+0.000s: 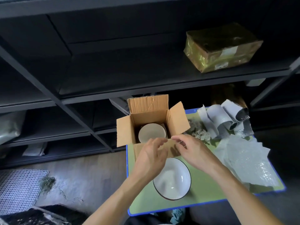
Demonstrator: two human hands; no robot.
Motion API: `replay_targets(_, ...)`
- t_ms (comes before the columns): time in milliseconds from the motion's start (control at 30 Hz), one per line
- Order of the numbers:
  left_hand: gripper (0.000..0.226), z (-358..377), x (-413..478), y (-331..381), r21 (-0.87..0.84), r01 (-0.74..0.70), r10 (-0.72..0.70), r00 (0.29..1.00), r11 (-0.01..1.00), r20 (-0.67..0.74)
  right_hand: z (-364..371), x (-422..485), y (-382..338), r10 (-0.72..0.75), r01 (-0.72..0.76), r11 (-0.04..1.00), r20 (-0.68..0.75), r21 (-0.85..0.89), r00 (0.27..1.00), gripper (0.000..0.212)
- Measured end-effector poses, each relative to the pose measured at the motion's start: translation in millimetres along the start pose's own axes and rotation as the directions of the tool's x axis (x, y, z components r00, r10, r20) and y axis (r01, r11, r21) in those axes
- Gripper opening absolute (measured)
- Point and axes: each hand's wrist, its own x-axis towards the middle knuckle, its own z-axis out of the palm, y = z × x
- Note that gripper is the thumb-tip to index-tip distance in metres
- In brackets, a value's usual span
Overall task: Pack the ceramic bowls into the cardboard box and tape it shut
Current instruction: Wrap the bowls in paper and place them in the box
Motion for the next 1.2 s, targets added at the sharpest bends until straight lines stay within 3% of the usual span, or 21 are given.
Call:
replay_targets(200,0.030,35,9,19,0.070,-0.128,0.121,0.988,0.989,0.097,-13,-26,36,0.104,-0.105,0.994,-0.046,-0.016,0.994,0.035)
replay_targets(300,0.040,56,13,27,0.122,-0.203,0.181,0.968,0.972,0.172,-20,-41,62,0.193,-0.197,0.979,-0.060,-0.054,0.979,0.037)
replay_targets(467,0.037,98,26,42,0.159,-0.294,0.239,0.925,0.943,0.295,-26,-61,113,0.359,-0.365,0.927,-0.075,-0.090,0.930,0.041)
replay_targets(833,0.049,199,68,81,0.334,-0.417,0.188,0.817,0.845,0.545,-51,-114,218,0.623,-0.640,0.765,-0.169,-0.074,0.764,0.047)
replay_targets(1033,0.054,248,85,95,0.502,-0.523,0.165,0.788,0.689,0.593,-64,-128,260,0.685,-0.708,0.697,-0.190,-0.110,0.704,0.042)
replay_targets(1200,0.062,274,101,96,0.576,-0.524,0.134,0.801,0.628,0.583,-72,-124,275,0.706,-0.736,0.671,-0.227,-0.085,0.670,0.037)
